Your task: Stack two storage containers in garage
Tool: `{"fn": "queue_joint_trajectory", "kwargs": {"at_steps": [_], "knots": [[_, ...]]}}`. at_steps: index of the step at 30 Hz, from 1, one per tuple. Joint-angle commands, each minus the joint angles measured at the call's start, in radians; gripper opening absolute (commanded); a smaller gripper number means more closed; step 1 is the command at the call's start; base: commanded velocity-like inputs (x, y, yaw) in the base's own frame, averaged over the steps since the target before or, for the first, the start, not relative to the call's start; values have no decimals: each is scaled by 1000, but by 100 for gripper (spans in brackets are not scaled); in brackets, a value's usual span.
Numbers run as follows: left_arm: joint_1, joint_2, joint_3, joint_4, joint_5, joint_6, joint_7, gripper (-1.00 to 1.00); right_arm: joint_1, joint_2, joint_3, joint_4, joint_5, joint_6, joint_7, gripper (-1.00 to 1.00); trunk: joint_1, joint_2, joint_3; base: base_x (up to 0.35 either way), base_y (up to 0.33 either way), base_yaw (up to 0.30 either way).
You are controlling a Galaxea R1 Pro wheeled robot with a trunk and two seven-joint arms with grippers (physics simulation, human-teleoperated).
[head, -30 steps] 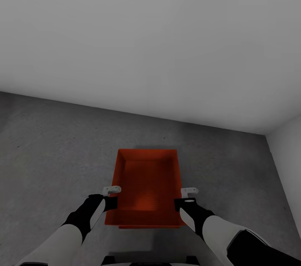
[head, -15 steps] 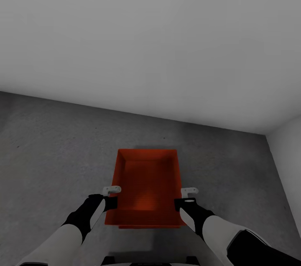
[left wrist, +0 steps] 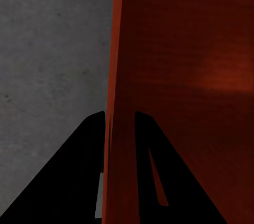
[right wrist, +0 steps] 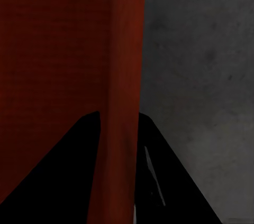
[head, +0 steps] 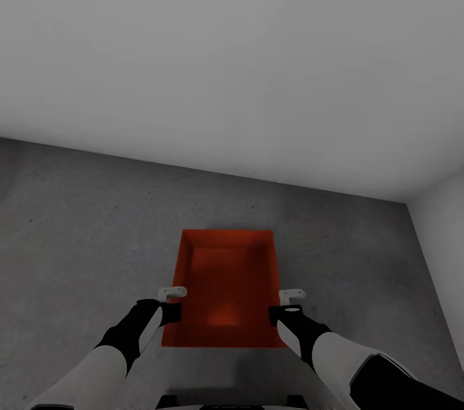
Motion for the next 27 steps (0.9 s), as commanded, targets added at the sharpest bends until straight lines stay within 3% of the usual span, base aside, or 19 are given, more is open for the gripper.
{"fn": "queue_joint_trajectory", "kwargs": {"at_steps": [1, 24, 27], "knots": [[0, -20, -6, -4, -24, 7, 11, -100, 0, 1, 15, 3, -9, 47, -10, -100, 0, 0, -1, -5, 0, 0], [-1, -22, -6, -3, -23, 8, 11, -100, -1, 0, 15, 3, -10, 47, -10, -100, 0, 0, -1, 0, 0, 0], [-1, -22, -6, -3, -23, 8, 11, -100, 0, 1, 15, 3, -10, 47, -10, -100, 12, -21, -10, 0, 0, 0]]}}
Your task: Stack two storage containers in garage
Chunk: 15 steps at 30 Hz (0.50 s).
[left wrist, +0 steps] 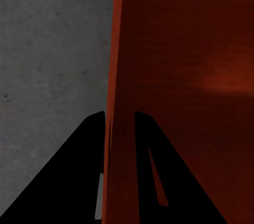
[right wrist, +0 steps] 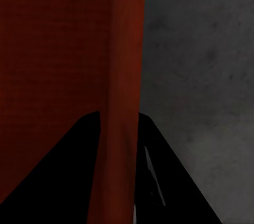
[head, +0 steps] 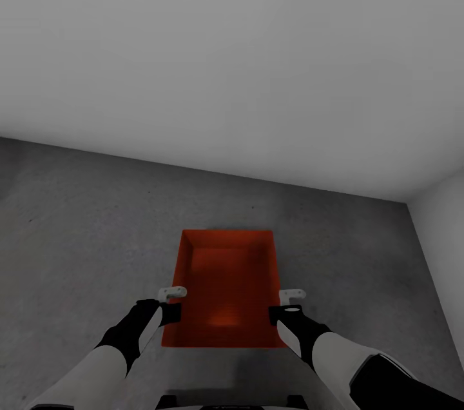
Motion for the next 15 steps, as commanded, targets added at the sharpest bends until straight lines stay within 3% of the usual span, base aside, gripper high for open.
{"fn": "queue_joint_trajectory", "kwargs": {"at_steps": [1, 10, 15], "knots": [[0, -23, -5, -4, -25, 7, 11, -100, 0, 0, 14, 3, -9, 45, -9, -100, 4, -8, -4, 0, 0, 0], [-1, -23, -5, -4, -23, 7, 11, -100, -1, 1, 15, 3, -8, 45, -9, -100, 8, -15, -7, 0, 0, 0], [0, -23, -5, -4, -23, 7, 12, -100, 0, 2, 15, 3, -8, 45, -10, -100, 27, -50, -23, 0, 0, 0]]}}
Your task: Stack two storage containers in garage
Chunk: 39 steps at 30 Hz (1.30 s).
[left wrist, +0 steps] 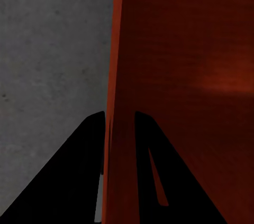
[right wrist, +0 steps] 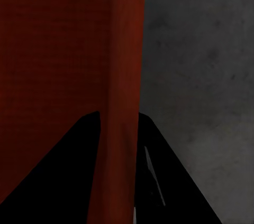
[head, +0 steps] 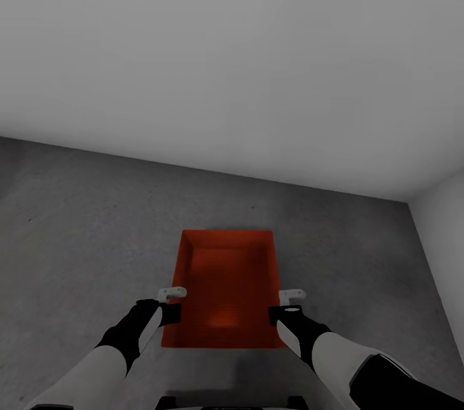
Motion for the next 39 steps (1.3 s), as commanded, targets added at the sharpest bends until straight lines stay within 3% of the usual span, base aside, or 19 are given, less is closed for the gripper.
{"fn": "queue_joint_trajectory", "kwargs": {"at_steps": [1, 19, 39], "knots": [[0, -25, -4, -4, -27, -1, 11, -100, -1, 0, 16, 3, -9, 38, -9, -100, 4, -8, -4, 0, 0, 0], [-1, -25, -4, -4, -27, -2, 11, -100, -1, 1, 16, 3, -10, 38, -10, -100, 73, -134, -60, 0, 0, 0], [0, -24, -4, -4, -25, -1, 11, -100, -1, 1, 16, 3, -10, 38, -10, -100, 73, -134, -60, 0, 0, 0]]}}
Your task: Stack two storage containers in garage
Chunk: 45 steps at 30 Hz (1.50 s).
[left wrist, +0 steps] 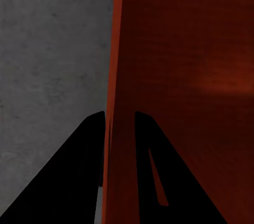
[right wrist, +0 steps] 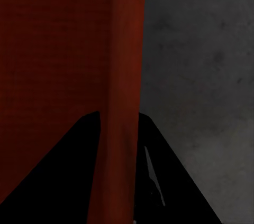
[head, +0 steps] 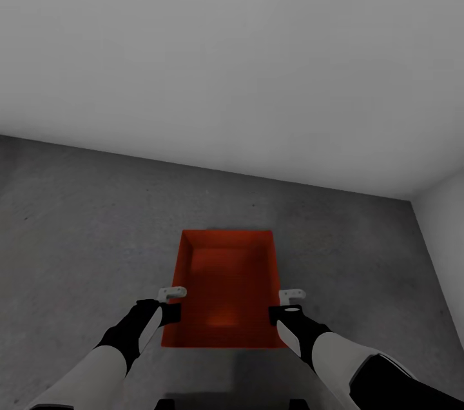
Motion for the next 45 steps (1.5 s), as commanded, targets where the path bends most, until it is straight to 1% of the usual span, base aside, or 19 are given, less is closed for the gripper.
{"fn": "queue_joint_trajectory", "kwargs": {"at_steps": [1, 14, 39, 44, 45], "knots": [[-1, -24, -3, -4, -28, 3, 11, -100, 0, 0, 16, 3, -10, 41, -9, -100, 0, 0, 0, 0, 0, 0], [-1, -23, -3, -7, -32, 3, 10, -100, -1, 3, 18, 3, -10, 43, -7, -100, 0, 0, 0, 0, 0, 0], [-1, -24, -3, -8, -29, 3, 10, -100, 0, 2, 18, 3, -10, 41, -7, -100, 0, 0, 0, 0, 0, 0], [-1, -24, -3, -6, -34, 3, 11, -100, 0, 1, 18, 3, -10, 42, -8, -100, 0, 0, 0, 0, 0, 0], [-1, -24, -3, -5, -34, 3, 11, 100, 0, 1, 18, 3, -10, 42, -9, 100, 0, 0, 0, 0, 0, 0]]}}
